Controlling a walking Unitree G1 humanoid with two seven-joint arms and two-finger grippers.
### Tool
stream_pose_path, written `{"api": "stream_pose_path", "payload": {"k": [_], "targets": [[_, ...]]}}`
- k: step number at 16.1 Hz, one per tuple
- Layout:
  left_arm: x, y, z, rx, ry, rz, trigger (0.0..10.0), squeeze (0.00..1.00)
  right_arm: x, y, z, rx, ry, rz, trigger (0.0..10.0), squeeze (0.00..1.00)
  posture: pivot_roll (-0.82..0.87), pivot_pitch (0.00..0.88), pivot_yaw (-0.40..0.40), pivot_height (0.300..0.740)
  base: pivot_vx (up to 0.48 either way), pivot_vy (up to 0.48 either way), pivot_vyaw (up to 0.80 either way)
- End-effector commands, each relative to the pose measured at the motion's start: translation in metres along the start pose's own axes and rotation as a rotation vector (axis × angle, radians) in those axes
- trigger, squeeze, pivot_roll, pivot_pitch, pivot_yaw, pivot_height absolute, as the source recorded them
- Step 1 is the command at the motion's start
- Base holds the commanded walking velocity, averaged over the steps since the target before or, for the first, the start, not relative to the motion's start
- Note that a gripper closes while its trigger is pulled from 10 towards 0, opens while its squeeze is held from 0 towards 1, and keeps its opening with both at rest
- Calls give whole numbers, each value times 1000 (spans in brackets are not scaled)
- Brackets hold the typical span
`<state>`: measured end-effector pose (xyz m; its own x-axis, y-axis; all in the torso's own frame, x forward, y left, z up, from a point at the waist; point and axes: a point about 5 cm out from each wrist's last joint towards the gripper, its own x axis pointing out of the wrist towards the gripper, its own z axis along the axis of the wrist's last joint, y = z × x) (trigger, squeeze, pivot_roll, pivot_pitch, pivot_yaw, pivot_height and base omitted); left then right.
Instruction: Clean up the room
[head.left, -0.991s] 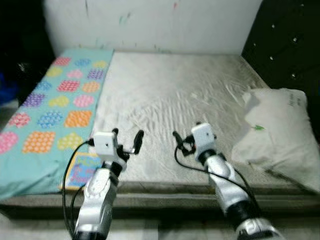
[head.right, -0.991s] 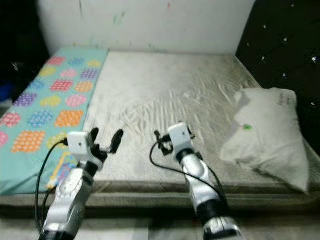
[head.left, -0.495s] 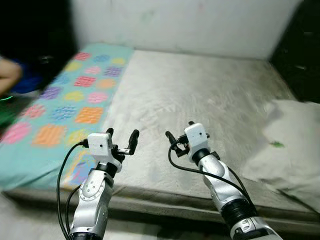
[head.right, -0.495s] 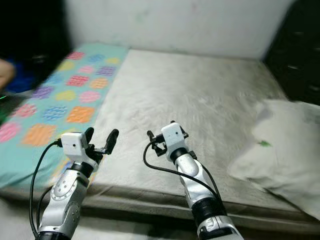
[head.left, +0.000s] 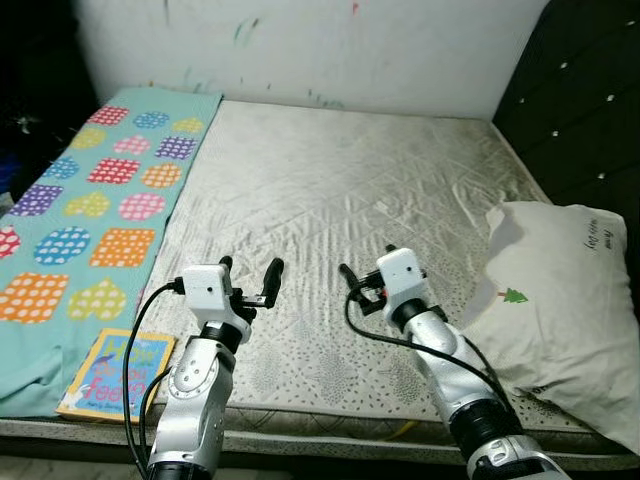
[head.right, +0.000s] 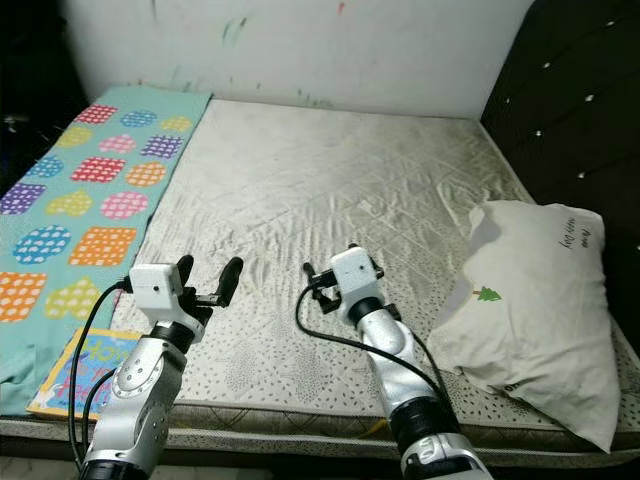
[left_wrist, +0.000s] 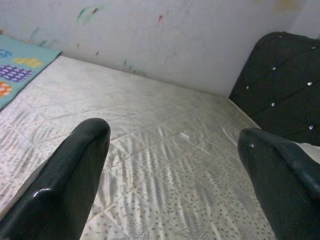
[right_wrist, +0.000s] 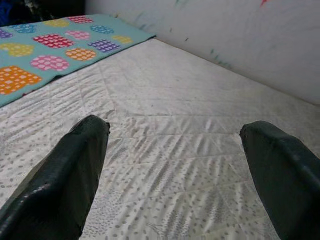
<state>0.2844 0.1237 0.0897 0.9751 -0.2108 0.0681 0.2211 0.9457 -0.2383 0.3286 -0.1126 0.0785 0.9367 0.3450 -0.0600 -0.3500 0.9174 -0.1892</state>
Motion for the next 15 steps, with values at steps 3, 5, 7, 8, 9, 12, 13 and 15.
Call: {"api": "stream_pose_path", "payload": {"k": [3,5,7,8,9,12,13,15], "targets": [[-1,5,3,36,-24,56,10000,0,-2,-14,10,52,-67,-71,10000,0,-80,0,-42,740,0,0,0],[-1,10,4,57,-17,72,10000,0,-2,-19,10,117,-67,-124,10000,0,-75,0,-6,740,0,0,0],[2,14,5,86,-9,61,10000,0,-1,-18,10,149,-75,-148,10000,0,-77,0,25,740,0,0,0],[7,12,9,112,-14,33,10000,0,0,-17,13,161,-93,-157,10000,0,-77,0,35,740,0,0,0],[11,11,12,125,-22,20,10000,0,1,-16,16,159,-111,-156,10000,0,-78,0,40,740,0,0,0],[16,12,15,109,-14,29,10000,0,2,-15,21,198,-149,-153,10000,0,-79,0,39,740,0,0,0],[17,12,18,98,-16,18,10000,0,2,-15,23,202,-159,-157,10000,0,-73,0,46,740,0,0,0],[19,9,32,101,-52,1,10000,0,-3,-16,23,152,-199,-193,10000,0,-76,0,62,740,0,0,0]]}}
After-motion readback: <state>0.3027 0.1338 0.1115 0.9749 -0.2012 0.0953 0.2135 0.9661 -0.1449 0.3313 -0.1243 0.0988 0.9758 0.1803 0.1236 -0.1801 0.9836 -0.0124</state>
